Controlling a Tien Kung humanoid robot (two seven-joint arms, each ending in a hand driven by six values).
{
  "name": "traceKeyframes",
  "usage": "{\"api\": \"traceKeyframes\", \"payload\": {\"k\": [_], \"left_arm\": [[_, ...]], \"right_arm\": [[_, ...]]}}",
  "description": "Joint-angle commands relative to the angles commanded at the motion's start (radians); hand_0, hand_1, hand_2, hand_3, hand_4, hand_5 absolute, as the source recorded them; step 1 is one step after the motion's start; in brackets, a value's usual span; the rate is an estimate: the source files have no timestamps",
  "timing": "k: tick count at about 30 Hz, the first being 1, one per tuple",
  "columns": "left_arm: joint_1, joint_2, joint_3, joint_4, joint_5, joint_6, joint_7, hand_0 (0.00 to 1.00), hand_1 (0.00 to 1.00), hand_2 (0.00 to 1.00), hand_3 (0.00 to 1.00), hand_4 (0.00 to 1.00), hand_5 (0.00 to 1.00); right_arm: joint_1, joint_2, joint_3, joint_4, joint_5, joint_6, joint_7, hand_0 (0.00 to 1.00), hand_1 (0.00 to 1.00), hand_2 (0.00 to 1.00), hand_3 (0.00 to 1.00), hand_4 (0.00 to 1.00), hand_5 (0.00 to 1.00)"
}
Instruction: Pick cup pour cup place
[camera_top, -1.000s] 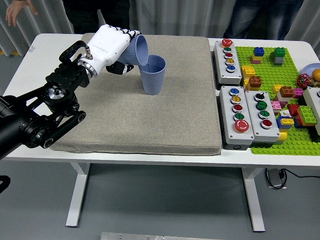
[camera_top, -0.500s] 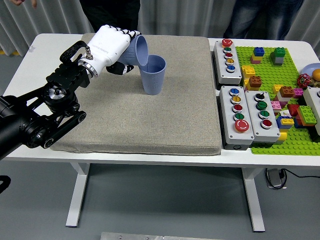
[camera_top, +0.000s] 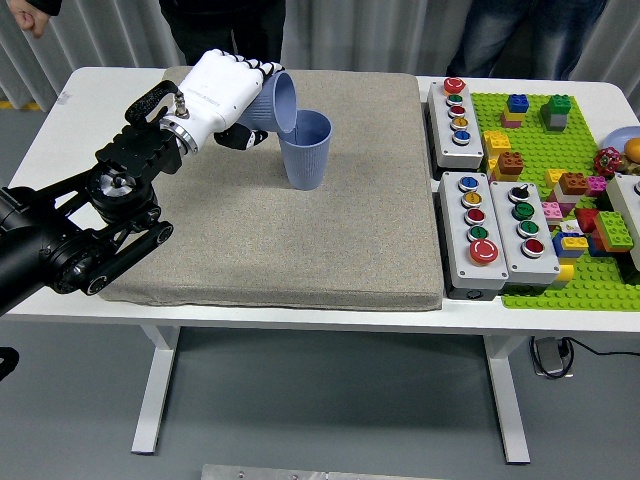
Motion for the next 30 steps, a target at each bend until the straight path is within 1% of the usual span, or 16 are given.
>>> {"api": "traceKeyframes", "payload": {"k": [17, 24, 30], "left_arm": [[-0.009, 0.003, 0.017, -0.001, 0.0, -0.006, 0.006, 0.513, 0.5, 0.58, 0.508, 0.709, 0.107], [0.0, 0.003, 0.012, 0.001, 0.0, -0.005, 0.008, 0.514, 0.501, 0.583, 0.508, 0.709, 0.104], [-0.002, 0.009, 0.017, 0.002, 0.0, -0.006, 0.013, 0.519, 0.502, 0.583, 0.509, 0.706, 0.097]], "right_arm": [[0.001, 0.0, -0.002, 0.001, 0.003, -0.002, 0.001, 0.677, 0.623, 0.584, 0.573, 0.002, 0.206], [-0.002, 0.0, -0.002, 0.001, -0.001, -0.002, 0.0, 0.676, 0.623, 0.584, 0.573, 0.002, 0.204], [-0.003, 0.0, -0.002, 0.0, 0.001, -0.002, 0.002, 0.677, 0.623, 0.583, 0.573, 0.002, 0.203]]}}
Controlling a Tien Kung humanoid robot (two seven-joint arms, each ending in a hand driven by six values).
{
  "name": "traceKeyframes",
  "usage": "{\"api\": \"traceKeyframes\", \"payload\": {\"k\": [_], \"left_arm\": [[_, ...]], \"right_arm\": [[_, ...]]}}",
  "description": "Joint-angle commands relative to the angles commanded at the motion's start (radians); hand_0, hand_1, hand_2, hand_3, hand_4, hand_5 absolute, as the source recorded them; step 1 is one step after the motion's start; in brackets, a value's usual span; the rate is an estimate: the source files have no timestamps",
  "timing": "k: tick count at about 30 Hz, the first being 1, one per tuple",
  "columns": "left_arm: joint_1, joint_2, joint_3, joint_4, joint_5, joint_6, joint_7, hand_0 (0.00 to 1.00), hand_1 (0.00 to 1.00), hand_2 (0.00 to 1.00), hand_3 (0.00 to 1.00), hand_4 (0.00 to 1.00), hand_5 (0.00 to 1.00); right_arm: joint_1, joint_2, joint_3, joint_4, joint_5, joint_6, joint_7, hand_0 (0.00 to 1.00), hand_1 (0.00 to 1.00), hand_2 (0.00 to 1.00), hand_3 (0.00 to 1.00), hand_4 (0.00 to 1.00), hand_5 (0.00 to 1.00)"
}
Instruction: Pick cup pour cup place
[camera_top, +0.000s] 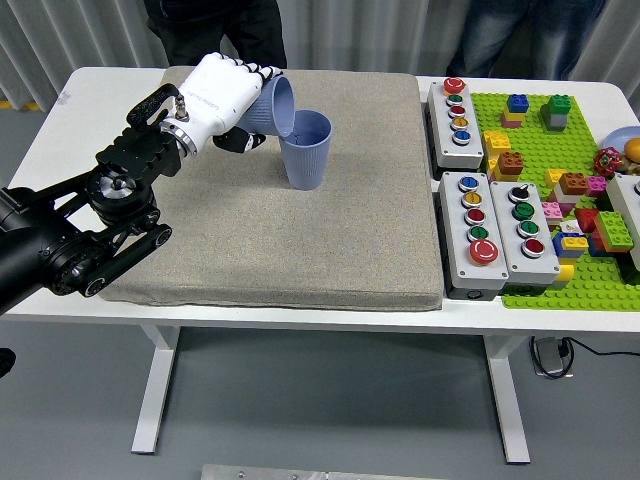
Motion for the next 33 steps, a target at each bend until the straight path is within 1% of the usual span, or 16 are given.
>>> {"api": "traceKeyframes", "payload": {"k": [16, 23, 33], "left_arm": [[-0.012, 0.003, 0.01, -0.004, 0.0, -0.004, 0.009, 0.525, 0.504, 0.586, 0.51, 0.703, 0.093], [-0.034, 0.007, 0.05, -0.007, 0.0, -0.01, 0.014, 0.525, 0.505, 0.586, 0.51, 0.704, 0.092], [-0.046, 0.013, 0.065, -0.007, 0.0, -0.013, 0.028, 0.531, 0.509, 0.587, 0.509, 0.7, 0.088]], "right_arm": [[0.004, -0.001, -0.004, 0.0, 0.008, -0.003, 0.002, 0.676, 0.623, 0.582, 0.572, 0.002, 0.201], [0.004, -0.002, -0.006, 0.0, 0.009, -0.004, 0.002, 0.676, 0.623, 0.582, 0.572, 0.002, 0.2], [0.003, -0.003, -0.009, 0.0, 0.012, -0.006, 0.003, 0.676, 0.623, 0.582, 0.572, 0.002, 0.198]]}}
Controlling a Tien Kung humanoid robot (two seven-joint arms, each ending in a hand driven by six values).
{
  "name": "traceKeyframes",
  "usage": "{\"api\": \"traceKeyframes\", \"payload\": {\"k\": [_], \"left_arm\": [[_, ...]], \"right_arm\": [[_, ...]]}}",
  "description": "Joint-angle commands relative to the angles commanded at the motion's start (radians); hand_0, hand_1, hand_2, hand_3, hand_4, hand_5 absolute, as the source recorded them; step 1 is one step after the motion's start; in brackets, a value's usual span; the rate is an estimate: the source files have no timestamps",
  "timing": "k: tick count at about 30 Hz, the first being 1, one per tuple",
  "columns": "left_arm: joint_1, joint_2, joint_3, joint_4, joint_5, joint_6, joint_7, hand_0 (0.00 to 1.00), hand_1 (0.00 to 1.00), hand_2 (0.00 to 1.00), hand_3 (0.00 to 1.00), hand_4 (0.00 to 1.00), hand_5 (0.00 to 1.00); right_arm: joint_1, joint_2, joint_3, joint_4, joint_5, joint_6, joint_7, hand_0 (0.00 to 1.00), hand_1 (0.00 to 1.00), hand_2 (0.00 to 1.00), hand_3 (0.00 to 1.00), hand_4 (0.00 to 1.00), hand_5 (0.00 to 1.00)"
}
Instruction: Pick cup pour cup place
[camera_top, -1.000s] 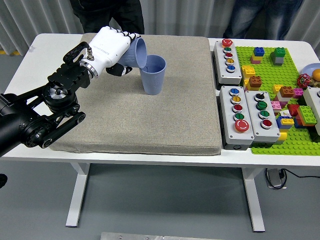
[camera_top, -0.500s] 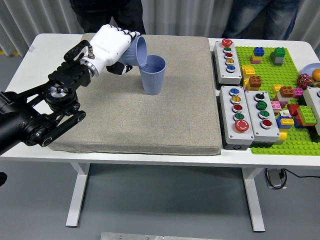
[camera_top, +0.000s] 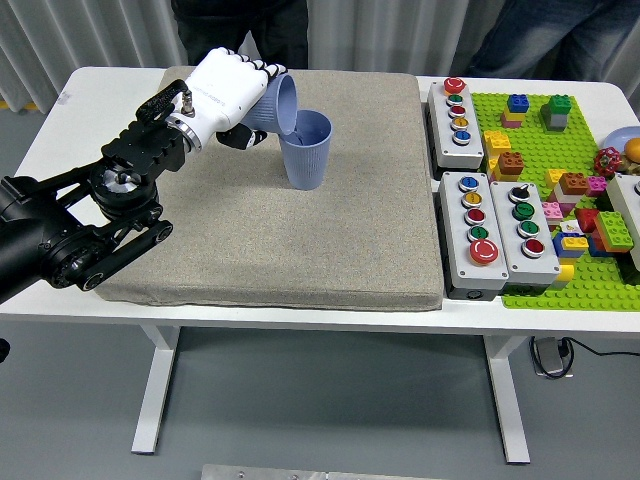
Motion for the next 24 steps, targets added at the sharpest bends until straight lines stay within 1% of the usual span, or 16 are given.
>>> {"api": "traceKeyframes", "payload": {"k": [8, 16, 24], "left_arm": [[0.0, 0.002, 0.003, -0.003, 0.0, -0.001, 0.004, 0.533, 0.507, 0.589, 0.511, 0.699, 0.086], [-0.009, 0.009, 0.021, -0.003, 0.0, -0.008, 0.006, 0.534, 0.507, 0.587, 0.511, 0.699, 0.086], [-0.013, 0.008, 0.023, -0.005, 0.0, -0.009, 0.007, 0.537, 0.511, 0.588, 0.512, 0.7, 0.089]], "right_arm": [[-0.004, 0.0, 0.0, 0.0, -0.003, -0.001, 0.0, 0.677, 0.624, 0.582, 0.572, 0.002, 0.196], [-0.006, 0.0, 0.001, 0.0, -0.003, -0.001, 0.001, 0.677, 0.623, 0.582, 0.572, 0.002, 0.196], [-0.003, 0.0, -0.002, 0.0, 0.001, -0.002, 0.001, 0.676, 0.623, 0.581, 0.572, 0.002, 0.194]]}}
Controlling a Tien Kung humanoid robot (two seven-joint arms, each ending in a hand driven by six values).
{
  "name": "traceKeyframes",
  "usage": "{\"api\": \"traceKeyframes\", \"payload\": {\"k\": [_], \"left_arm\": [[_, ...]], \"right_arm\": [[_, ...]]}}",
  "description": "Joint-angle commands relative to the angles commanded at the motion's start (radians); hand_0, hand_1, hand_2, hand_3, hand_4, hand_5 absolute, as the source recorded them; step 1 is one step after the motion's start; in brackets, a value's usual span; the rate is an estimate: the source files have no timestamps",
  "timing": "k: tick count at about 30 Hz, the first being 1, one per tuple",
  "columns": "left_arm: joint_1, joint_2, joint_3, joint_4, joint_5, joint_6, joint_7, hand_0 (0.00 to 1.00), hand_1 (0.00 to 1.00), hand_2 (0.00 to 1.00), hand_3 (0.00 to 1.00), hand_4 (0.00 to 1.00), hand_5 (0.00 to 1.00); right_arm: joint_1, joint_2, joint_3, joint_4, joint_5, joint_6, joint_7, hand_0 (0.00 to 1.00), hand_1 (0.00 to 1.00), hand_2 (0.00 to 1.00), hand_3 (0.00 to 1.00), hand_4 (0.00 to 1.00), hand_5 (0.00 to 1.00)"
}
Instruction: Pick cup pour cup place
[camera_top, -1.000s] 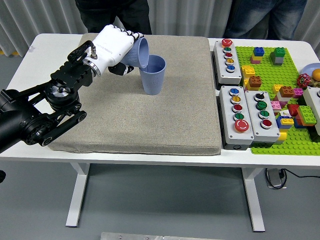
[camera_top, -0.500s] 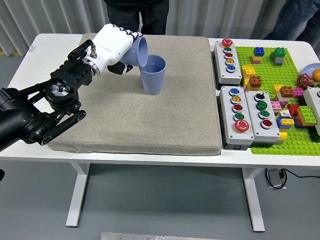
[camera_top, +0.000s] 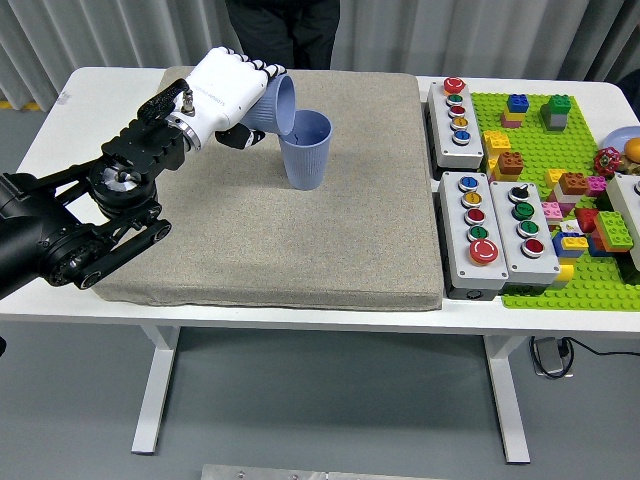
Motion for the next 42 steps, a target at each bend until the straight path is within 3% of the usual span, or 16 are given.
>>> {"api": "traceKeyframes", "payload": {"k": [23, 31, 34, 37, 42], "left_arm": [[-0.008, 0.005, 0.003, -0.006, 0.0, -0.003, 0.003, 0.54, 0.514, 0.589, 0.512, 0.698, 0.089], [0.032, 0.001, -0.061, -0.015, 0.0, 0.048, -0.01, 0.541, 0.51, 0.586, 0.51, 0.699, 0.09], [0.067, -0.014, -0.112, -0.013, -0.043, 0.094, -0.026, 0.541, 0.51, 0.586, 0.51, 0.699, 0.09], [0.102, -0.034, -0.168, 0.0, -0.167, 0.138, -0.047, 0.534, 0.507, 0.584, 0.512, 0.7, 0.091], [0.137, -0.052, -0.215, 0.017, -0.322, 0.149, -0.065, 0.534, 0.506, 0.586, 0.512, 0.7, 0.093]], "right_arm": [[-0.002, 0.0, -0.001, 0.0, -0.006, -0.002, -0.001, 0.676, 0.624, 0.581, 0.572, 0.002, 0.193], [-0.004, 0.0, 0.002, 0.0, -0.008, 0.0, 0.0, 0.677, 0.624, 0.581, 0.572, 0.002, 0.193], [-0.004, 0.001, 0.004, 0.0, -0.011, 0.001, -0.001, 0.677, 0.624, 0.581, 0.572, 0.002, 0.193], [-0.003, 0.002, 0.007, 0.0, -0.015, 0.002, -0.002, 0.677, 0.623, 0.581, 0.572, 0.002, 0.193], [-0.001, 0.002, 0.008, 0.0, -0.014, 0.002, -0.002, 0.677, 0.624, 0.581, 0.572, 0.002, 0.193]]}}
